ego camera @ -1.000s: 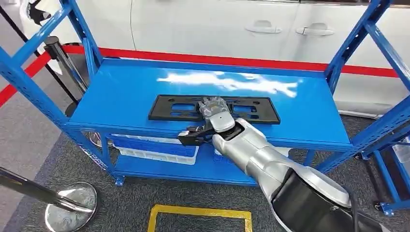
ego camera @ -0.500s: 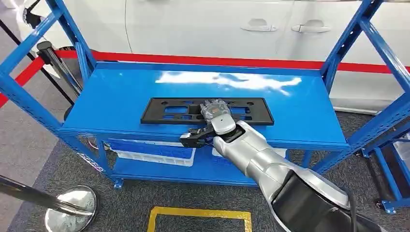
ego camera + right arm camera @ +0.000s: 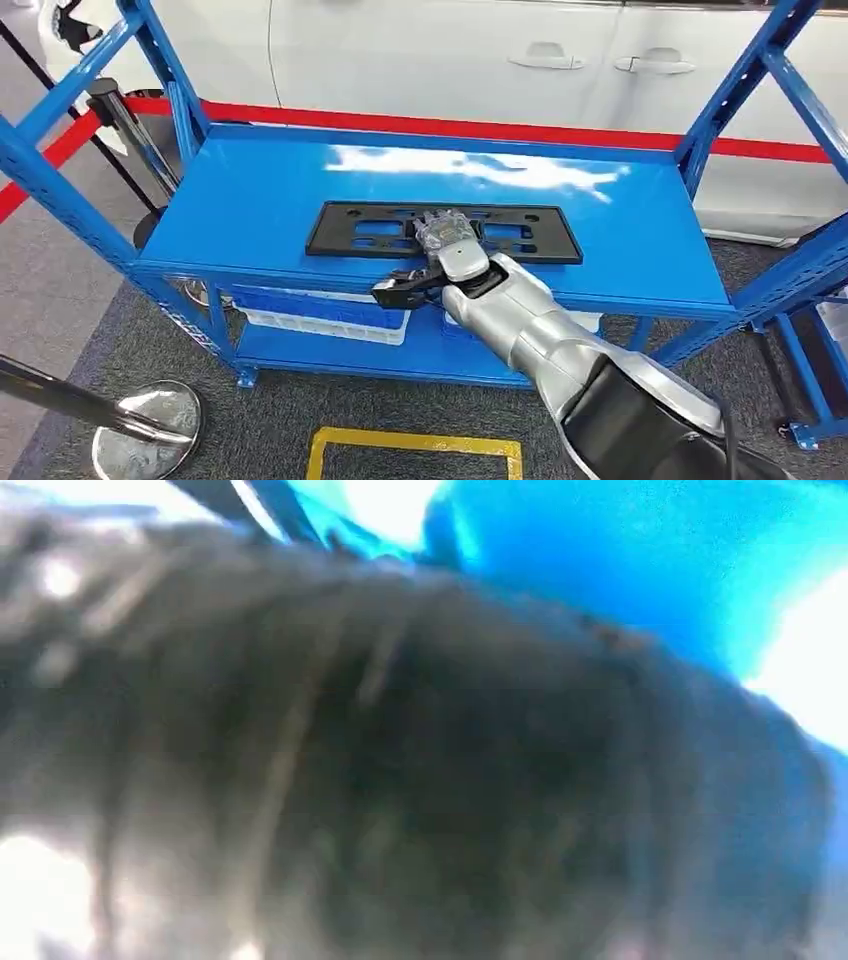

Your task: Take the parts from the cabinet and place them on the table.

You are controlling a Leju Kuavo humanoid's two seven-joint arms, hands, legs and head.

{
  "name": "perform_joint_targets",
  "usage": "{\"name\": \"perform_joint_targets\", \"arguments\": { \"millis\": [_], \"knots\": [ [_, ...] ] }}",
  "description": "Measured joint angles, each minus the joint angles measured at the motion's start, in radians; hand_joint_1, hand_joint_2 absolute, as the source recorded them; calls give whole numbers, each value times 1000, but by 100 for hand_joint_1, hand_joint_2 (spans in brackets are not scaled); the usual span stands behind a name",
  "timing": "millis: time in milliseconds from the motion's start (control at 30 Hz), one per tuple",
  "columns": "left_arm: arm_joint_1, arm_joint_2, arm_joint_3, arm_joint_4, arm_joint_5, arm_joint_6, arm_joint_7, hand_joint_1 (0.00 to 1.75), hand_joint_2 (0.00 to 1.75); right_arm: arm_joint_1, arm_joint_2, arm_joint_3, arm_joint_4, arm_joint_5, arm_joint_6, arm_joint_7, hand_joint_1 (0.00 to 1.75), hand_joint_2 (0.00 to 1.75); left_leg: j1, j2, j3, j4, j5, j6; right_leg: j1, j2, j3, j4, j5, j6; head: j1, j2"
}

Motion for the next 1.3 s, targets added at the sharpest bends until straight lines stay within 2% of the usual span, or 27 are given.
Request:
{"name": "perform_joint_targets", "arguments": {
  "millis": [67, 133, 167, 200, 267, 300, 333, 367, 400, 467, 500, 533, 633, 667, 700, 733, 767, 800, 833, 867, 900, 933, 1000, 1033, 1067, 1100, 1300],
  "knots": [
    [-1, 0, 0, 0, 0, 0, -1, 0, 0, 1, 0, -1, 0, 1, 0, -1, 0, 0, 2, 0, -1, 0, 1, -9, 3, 1, -4, -7, 1, -3, 0, 0],
    [-1, 0, 0, 0, 0, 0, -1, 0, 0, 2, -1, -2, 0, 3, 0, -3, 0, 0, 3, 0, 2, -5, 1, -22, 6, 1, -2, -10, 3, -13, 0, 0],
    [-1, 2, 0, 0, 0, 0, 0, 0, 0, 2, 0, -5, 0, 7, 0, -6, 0, 0, 8, 1, -3, 3, -9, -26, -6, 0, 5, -21, 9, -21, 0, 0],
    [0, 2, 0, 0, 0, 0, 0, 0, 0, 1, 1, -9, 0, 10, 0, -8, 0, 0, 6, 2, -11, 31, -29, -30, -5, 1, 8, -25, 9, -23, 0, 0],
    [0, 2, 0, 0, -1, 0, 0, 0, 0, 3, 1, -11, 0, 17, 1, -10, 0, 0, 6, 2, -81, 178, -106, -32, -3, -1, 8, -24, 7, -32, -2, 0],
    [0, 2, 0, 0, -2, 0, 1, 0, 0, 8, 1, -15, 0, 18, 2, -10, 0, 0, 6, 2, -115, 244, -130, -34, 0, -3, 8, -23, 6, -34, -1, 0],
    [0, 2, 0, 0, -2, 0, 2, 0, 0, 13, 1, -17, 0, 19, 2, -11, 0, 0, 6, 2, -137, 285, -134, -35, 1, -3, 8, -22, 5, -36, -1, 0],
    [1, 2, 0, 0, -2, 0, 4, 0, 0, 17, 1, -18, 0, 19, 2, -11, 0, 0, 6, 2, -138, 283, -117, -34, 2, -3, 9, -19, 3, -37, -1, 0],
    [2, 2, 0, 0, -3, 0, 5, 0, 0, 19, 1, -21, 0, 19, 2, -11, 0, 0, 6, 2, -121, 238, -80, -33, 2, -2, 9, -16, 0, -37, -1, 0],
    [1, 2, 0, 0, -3, 1, 6, 0, 0, 18, 2, -28, 0, 19, 5, -11, 0, 0, 6, 3, -55, 96, 0, -26, 2, 0, 12, -9, -7, -34, -1, 0],
    [1, 2, 0, 0, -3, 1, 6, 0, 0, 18, 3, -31, 0, 19, 6, -11, 0, 0, 4, 3, -24, 28, 7, -19, 1, 0, 11, -5, -12, -30, -1, 0],
    [1, 2, 0, 0, -3, 1, 6, 0, 0, 17, 2, -34, 0, 19, 8, -11, 0, 0, -3, 2, -13, 9, 2, -19, 10, 1, 5, 3, -15, -25, -2, 0],
    [0, 2, 0, 0, -3, 1, 6, 0, 0, 20, 3, -40, 0, 19, 11, -12, 0, 0, -5, -1, -17, 12, 3, -11, 6, 0, 7, -4, -10, -14, 0, 0],
    [0, 2, 0, 0, -3, 1, 6, 0, 0, 19, 4, -43, 0, 21, 12, -13, 0, 0, 5, 1, -12, 3, 8, -4, 11, 0, 6, -1, -16, -8, 0, 0],
    [1, 2, 0, 0, -4, 1, 6, 0, 0, 18, 3, -46, 0, 23, 14, -16, 0, 0, 6, 1, -8, -1, 10, -1, 6, 0, 5, 14, -28, -1, 0, 0],
    [1, 2, 0, 0, -5, 1, 6, 0, 0, 16, 3, -49, 0, 29, 16, -18, 0, 175, 6, 2, -8, -2, 10, 5, 4, -2, -15, 54, -57, 3, 0, 0],
    [0, 2, 0, 0, -5, 2, 6, 0, 0, 17, 3, -50, 0, 36, 19, -19, 0, 175, 6, 2, -8, -2, 9, 9, 1, -1, -50, 128, -96, 7, 0, 0],
    [0, 2, 0, 0, -5, 1, 6, 0, 0, 19, 3, -51, 0, 40, 24, -20, 56, 175, 6, 3, -8, -2, 8, 10, -1, -1, -89, 209, -130, 10, 0, 0],
    [-1, 2, 0, 0, -5, 1, 6, 0, 0, 22, 3, -52, 1, 42, 26, -21, 175, 175, 6, 3, -8, -2, 7, 11, -3, -1, -121, 271, -147, 13, 0, 0],
    [0, 2, 0, 0, -6, 1, 6, 0, 0, 25, 2, -53, 2, 46, 27, -21, 175, 175, 6, 2, -8, -2, 7, 11, -6, -1, -134, 292, -145, 14, 0, 0],
    [0, 2, 0, 0, -6, 1, 6, 0, 0, 27, 2, -55, 2, 53, 34, -21, 175, 175, 9, 2, -7, -1, 6, 12, -12, -2, -128, 272, -119, 18, 0, 0],
    [0, 2, 0, 0, -6, 2, 6, 0, 0, 27, 2, -59, 2, 56, 37, -22, 175, 175, 9, 2, -6, 1, 5, 14, -18, -2, -100, 212, -80, 28, 0, 0],
    [0, 2, 0, 0, -7, 2, 6, 0, 0, 24, 2, -65, 1, 63, 36, -26, 175, 175, 15, 2, -6, 15, -5, 8, -35, -6, -13, 38, 3, 52, 0, 0],
    [0, 6, 0, -1, -8, 2, 6, 0, 0, 24, 2, -69, 1, 69, 36, -28, 175, 175, 9, -1, -13, 23, -10, 2, -32, -2, -2, 15, -24, 67, 2, 0],
    [-2, 8, 0, -1, -8, 2, 7, 0, 0, 25, 4, -72, 1, 73, 37, -30, 175, 175, 4, -3, -17, 34, -15, -4, -33, 3, -7, 11, -10, 40, 0, 0],
    [-2, 8, 0, -2, -9, 2, 7, 0, 0, 29, 3, -74, 1, 76, 38, -31, 175, 175, 4, -3, -17, 29, -12, -5, -28, 1, -7, 13, -13, 30, -1, 0],
    [-1, 8, 0, -1, -10, 0, 8, 0, 0, 27, 2, -82, 1, 92, 35, -34, 175, 175, 8, -2, -7, 14, -8, -13, -24, 5, -6, 13, -17, 24, -1, 0]
  ]
}}
